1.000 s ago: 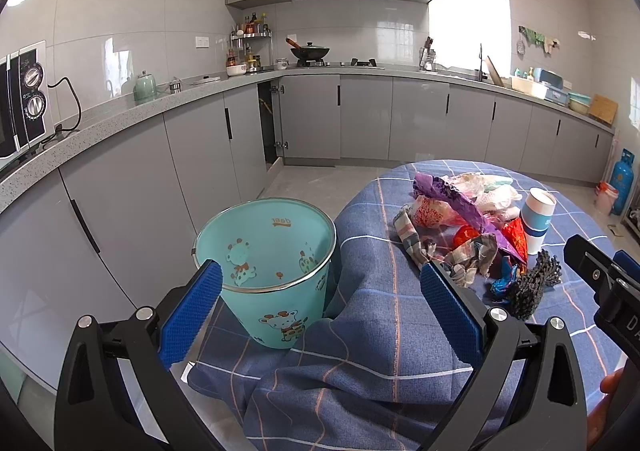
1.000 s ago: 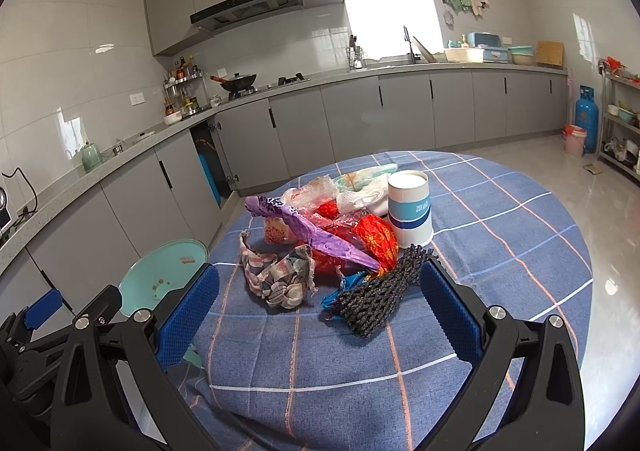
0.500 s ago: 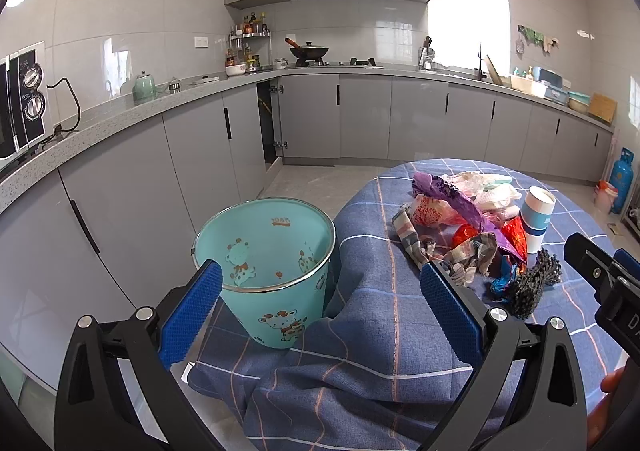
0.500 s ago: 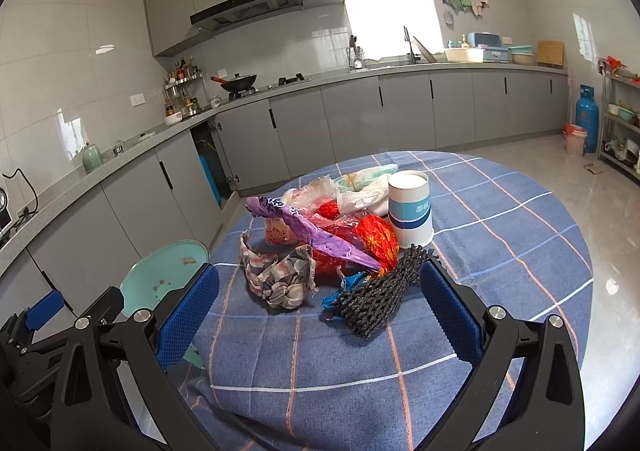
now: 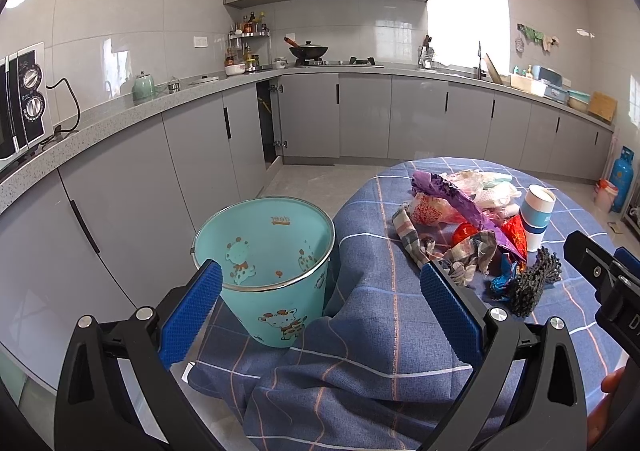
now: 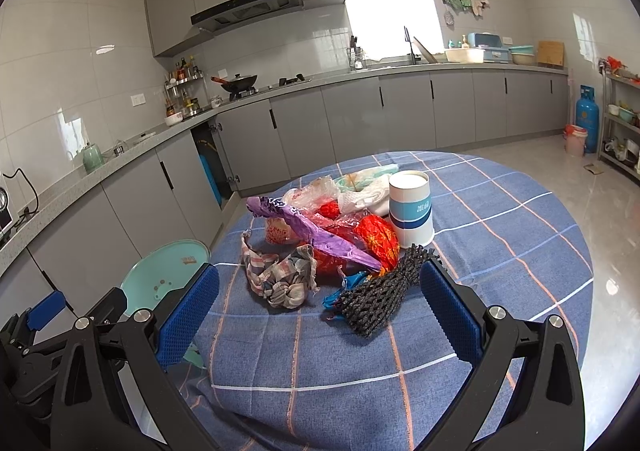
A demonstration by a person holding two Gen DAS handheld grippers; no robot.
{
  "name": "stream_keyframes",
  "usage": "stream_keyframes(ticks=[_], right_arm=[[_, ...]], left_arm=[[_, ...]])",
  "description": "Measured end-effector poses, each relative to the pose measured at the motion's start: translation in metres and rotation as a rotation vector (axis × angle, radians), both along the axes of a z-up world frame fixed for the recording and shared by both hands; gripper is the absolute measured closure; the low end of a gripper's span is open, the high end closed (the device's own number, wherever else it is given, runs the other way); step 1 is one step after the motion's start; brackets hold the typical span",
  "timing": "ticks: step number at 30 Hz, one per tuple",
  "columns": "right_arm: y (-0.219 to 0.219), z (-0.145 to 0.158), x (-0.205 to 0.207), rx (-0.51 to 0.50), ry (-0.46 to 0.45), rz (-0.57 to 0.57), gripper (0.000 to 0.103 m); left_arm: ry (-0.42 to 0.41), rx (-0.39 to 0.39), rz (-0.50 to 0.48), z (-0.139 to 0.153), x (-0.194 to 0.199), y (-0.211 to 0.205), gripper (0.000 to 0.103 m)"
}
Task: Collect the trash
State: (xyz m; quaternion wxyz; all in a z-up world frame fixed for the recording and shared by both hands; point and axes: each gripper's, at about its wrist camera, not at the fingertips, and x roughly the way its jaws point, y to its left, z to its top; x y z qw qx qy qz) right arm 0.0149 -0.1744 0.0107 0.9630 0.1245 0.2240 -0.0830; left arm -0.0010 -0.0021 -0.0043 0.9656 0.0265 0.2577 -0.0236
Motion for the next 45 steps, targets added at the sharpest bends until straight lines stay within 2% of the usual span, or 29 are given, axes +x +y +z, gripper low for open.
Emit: stream_keyframes(ticks=[45], right_arm=[[-0.0030, -0.0088, 0.0051, 0.006, 0.047, -0.009, 0.004]], left_arm=[[0.025, 0.010, -0.013, -0.0021, -0.0009, -0.0045, 0.006]])
